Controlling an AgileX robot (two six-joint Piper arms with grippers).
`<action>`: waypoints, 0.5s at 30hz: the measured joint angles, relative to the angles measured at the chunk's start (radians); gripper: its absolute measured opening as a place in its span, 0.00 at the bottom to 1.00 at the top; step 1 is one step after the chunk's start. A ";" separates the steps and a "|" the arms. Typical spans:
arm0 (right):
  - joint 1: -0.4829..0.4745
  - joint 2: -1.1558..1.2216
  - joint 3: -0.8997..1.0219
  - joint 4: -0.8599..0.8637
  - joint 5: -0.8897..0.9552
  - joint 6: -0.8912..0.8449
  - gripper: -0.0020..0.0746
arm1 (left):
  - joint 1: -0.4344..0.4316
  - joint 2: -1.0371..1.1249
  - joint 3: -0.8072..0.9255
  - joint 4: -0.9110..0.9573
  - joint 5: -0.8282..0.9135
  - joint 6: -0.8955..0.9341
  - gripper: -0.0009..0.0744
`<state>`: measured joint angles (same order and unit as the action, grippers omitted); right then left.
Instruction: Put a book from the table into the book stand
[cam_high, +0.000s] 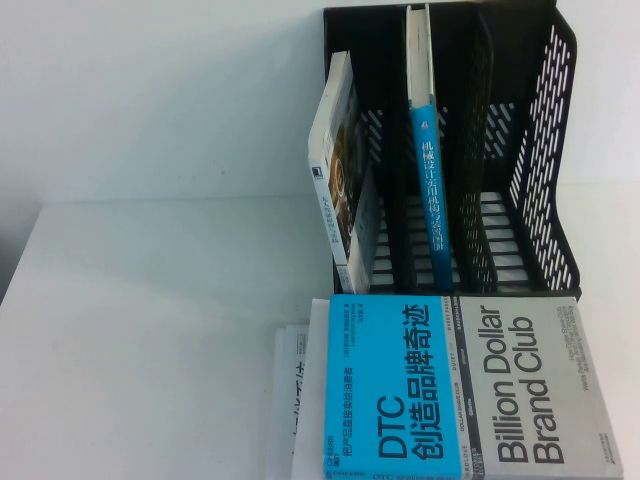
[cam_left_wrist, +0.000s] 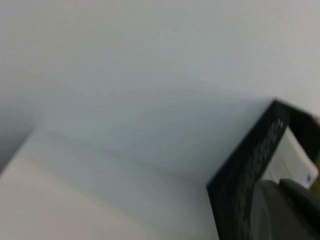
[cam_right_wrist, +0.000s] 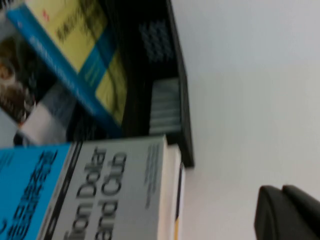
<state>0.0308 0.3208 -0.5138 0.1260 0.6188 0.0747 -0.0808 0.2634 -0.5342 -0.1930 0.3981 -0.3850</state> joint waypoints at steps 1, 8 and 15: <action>0.000 0.057 -0.008 0.040 0.037 -0.009 0.02 | 0.000 0.026 -0.011 -0.063 0.059 0.037 0.01; 0.000 0.481 -0.017 0.321 0.127 -0.234 0.02 | 0.000 0.248 -0.022 -0.646 0.370 0.605 0.01; 0.000 0.797 -0.029 0.491 0.010 -0.439 0.02 | 0.000 0.495 -0.024 -0.963 0.419 0.812 0.01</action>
<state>0.0308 1.1175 -0.5425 0.6170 0.6291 -0.3639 -0.0808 0.7588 -0.5579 -1.1561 0.8168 0.4266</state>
